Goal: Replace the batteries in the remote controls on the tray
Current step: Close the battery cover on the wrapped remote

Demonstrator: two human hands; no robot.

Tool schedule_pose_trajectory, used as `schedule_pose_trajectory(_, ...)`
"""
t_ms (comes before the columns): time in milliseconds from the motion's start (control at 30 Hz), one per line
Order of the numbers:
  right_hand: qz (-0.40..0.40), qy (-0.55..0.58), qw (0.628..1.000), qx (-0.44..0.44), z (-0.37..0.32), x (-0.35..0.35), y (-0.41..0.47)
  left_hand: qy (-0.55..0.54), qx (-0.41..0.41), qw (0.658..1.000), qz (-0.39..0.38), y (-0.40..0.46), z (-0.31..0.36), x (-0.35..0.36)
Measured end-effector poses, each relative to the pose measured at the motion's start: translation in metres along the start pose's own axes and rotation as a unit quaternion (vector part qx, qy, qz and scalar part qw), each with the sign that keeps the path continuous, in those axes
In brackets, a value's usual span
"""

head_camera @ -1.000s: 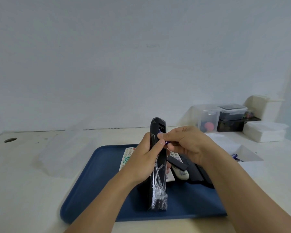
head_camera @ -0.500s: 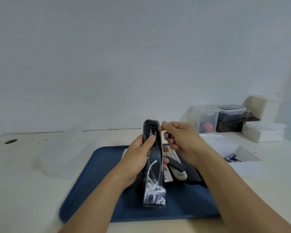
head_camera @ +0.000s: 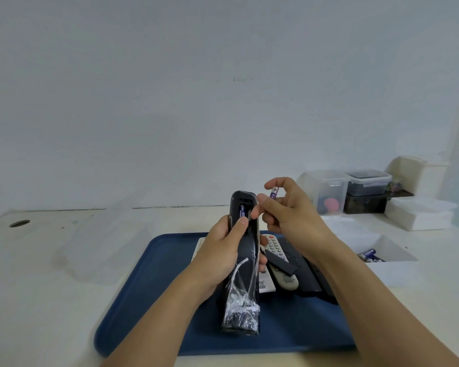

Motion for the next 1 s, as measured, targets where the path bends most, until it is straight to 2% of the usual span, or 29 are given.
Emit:
schedule_pose_trajectory(233, 0.037, -0.103, 0.994, -0.018, 0.003, 0.000, 0.002, 0.030, 0.010, 0.999, 0.006, 0.002, 0.000, 0.000)
schedule_pose_trajectory(367, 0.078, -0.044, 0.995, -0.034, 0.003, 0.000, 0.003, 0.034, 0.010, 0.999, 0.008, 0.000, 0.001, 0.000)
schedule_pose_trajectory(467, 0.119, 0.036, 0.992, -0.009, 0.003, -0.006, 0.005, 0.040, 0.007, 0.999, 0.005, 0.000, 0.001, 0.000)
schedule_pose_trajectory(533, 0.120, 0.072, 0.990, 0.015, 0.005, -0.008, 0.005, 0.044, 0.007, 0.999, 0.005, 0.001, 0.001, 0.001)
schedule_pose_trajectory(667, 0.098, 0.040, 0.994, 0.026, 0.006, -0.006, 0.003, 0.048, 0.009, 0.999, 0.009, 0.002, -0.001, 0.001)
schedule_pose_trajectory(1000, 0.101, 0.059, 0.992, 0.047, 0.010, -0.006, 0.003, 0.042, 0.005, 0.999, 0.010, 0.001, 0.001, 0.001)
Point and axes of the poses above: each hand's wrist, its own y-axis towards the middle knuckle, its own x-axis out of the palm, z = x × y, the point moved 2 cm from there along y, towards the middle knuckle, and after that the axes turned 8 degrees about -x, right-handed, at the moved point
